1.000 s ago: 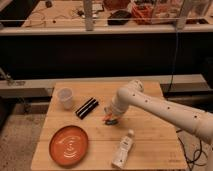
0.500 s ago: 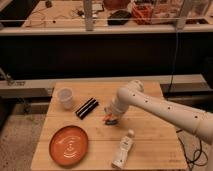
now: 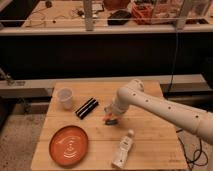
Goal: Place the pepper on the white sponge
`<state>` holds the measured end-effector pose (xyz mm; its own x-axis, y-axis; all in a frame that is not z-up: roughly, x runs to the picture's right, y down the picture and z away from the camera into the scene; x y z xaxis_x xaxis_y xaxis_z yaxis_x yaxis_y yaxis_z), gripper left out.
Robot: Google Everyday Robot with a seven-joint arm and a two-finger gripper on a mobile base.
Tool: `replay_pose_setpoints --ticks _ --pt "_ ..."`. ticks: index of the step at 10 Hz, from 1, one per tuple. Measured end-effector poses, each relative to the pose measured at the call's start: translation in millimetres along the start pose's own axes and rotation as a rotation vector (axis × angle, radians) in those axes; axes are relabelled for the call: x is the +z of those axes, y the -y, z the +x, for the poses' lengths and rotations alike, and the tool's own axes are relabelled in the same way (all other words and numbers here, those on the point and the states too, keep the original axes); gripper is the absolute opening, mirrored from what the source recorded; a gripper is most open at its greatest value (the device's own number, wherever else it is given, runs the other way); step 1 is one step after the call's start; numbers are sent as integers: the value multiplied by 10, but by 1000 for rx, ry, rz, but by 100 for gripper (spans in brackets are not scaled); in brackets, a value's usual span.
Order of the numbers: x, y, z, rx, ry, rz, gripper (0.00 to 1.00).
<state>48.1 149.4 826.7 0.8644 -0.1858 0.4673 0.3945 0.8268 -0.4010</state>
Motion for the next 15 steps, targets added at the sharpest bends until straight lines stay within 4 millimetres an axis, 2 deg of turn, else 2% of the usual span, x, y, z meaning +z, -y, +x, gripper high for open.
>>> replay_pose_setpoints --ticks 7,9,11,13,15 --pt "-42 -6 11 18 -3 -4 7" --pt "-56 -6 15 24 -4 -5 13" --pt "-73 -3 22 29 -6 -6 8" --pt "-84 -8 17 37 -6 -6 14" --pt "-103 -6 24 44 -8 -3 14"
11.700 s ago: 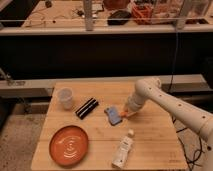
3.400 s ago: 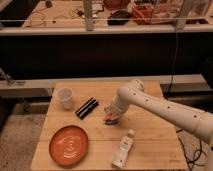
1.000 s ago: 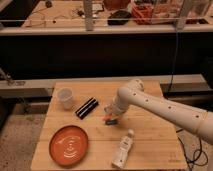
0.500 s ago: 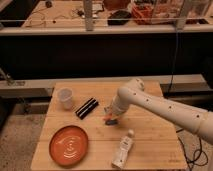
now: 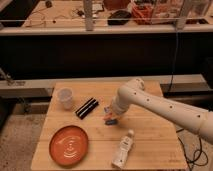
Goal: Place the pepper on the white sponge
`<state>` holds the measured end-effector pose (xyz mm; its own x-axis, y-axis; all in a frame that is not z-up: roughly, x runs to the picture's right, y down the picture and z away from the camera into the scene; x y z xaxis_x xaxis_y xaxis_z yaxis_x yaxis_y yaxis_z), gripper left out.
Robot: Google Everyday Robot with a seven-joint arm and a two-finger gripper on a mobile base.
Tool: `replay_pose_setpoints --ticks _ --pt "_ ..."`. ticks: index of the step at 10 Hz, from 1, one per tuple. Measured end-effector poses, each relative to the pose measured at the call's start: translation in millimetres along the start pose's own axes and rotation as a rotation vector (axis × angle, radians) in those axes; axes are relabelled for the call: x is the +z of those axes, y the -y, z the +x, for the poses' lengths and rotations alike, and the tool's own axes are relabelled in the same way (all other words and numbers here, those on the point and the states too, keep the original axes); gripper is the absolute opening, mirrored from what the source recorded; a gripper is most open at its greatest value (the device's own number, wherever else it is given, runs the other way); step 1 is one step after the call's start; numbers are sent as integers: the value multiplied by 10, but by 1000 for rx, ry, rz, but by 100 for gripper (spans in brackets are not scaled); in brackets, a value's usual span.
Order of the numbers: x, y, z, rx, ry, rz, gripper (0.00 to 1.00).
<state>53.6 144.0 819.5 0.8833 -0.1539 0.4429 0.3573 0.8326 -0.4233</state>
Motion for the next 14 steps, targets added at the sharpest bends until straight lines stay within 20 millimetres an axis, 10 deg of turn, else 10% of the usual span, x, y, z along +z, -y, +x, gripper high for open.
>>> replay_pose_setpoints --ticks 5,8,14 --pt "-10 19 -17 7 -5 -4 16" --pt "14 53 -60 7 -9 -10 33" --pt "19 76 -31 18 -9 -14 23"
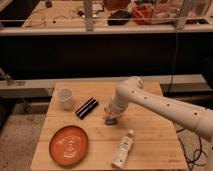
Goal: Place the pepper on the white sponge
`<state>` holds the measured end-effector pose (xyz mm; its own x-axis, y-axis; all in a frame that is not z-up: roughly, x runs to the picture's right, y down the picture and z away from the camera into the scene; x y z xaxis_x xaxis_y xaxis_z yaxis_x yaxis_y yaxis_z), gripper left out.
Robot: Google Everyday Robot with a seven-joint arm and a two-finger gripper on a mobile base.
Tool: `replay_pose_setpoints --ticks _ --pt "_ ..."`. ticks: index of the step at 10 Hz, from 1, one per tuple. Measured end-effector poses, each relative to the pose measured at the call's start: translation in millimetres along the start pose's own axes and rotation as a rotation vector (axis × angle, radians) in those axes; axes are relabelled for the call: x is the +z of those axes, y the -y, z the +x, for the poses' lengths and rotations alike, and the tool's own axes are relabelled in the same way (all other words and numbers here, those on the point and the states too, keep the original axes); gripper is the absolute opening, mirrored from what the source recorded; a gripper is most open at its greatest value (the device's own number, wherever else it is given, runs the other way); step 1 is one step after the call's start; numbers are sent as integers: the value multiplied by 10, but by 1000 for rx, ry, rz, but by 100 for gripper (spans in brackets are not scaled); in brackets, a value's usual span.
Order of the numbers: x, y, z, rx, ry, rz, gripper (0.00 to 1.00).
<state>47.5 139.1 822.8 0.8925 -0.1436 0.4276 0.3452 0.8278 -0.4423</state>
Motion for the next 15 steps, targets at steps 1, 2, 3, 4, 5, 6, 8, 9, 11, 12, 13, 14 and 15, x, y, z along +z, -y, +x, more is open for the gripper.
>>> replay_pose_setpoints --ticks 1,2,3,4,5,6,8,9,11,12,13,14,15 --pt "12 6 -14 7 1 -1 25" --pt "23 19 -31 8 2 -1 25" --pt "23 27 -27 9 1 -1 19" --pt "25 31 -19 10 1 -1 10" --pt "29 30 -17 13 1 -2 9" --pt "36 37 -24 17 3 -1 9" --pt "44 41 -21 25 5 2 9" --pt "37 48 -13 28 6 3 9" --pt "38 44 7 33 7 4 9" --pt "41 44 4 33 7 4 11" --pt "46 42 4 37 8 5 15" --pt "47 43 8 42 9 6 16" --pt "53 43 6 45 9 7 16"
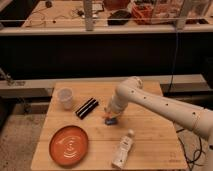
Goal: Place the pepper on the white sponge
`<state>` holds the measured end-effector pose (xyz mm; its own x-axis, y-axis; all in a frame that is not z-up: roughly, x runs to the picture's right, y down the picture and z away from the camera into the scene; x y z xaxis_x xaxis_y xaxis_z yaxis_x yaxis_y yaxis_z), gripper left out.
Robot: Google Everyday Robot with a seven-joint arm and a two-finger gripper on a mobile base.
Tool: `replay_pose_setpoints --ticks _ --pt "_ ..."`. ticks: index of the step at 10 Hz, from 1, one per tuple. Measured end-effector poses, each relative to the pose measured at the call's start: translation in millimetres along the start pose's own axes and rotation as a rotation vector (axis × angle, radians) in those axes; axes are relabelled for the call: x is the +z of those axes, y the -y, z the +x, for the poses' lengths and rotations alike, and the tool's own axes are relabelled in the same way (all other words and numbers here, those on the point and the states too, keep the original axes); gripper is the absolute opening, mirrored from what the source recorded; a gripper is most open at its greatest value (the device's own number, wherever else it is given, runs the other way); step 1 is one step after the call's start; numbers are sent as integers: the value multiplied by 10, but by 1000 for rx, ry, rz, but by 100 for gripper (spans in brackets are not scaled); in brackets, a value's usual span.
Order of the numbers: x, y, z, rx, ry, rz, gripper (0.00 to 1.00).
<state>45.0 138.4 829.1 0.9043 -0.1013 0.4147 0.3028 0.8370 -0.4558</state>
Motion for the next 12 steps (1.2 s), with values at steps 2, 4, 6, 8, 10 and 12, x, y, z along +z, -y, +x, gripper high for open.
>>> replay_pose_setpoints --ticks 2,4,6,8,10,12 --pt "5 7 1 4 1 2 16" --pt "13 14 2 10 2 2 16" --pt "19 21 0 16 3 4 21" --pt "28 15 2 19 4 5 22" --pt "29 20 3 23 4 6 22" --pt "41 21 1 30 6 6 22"
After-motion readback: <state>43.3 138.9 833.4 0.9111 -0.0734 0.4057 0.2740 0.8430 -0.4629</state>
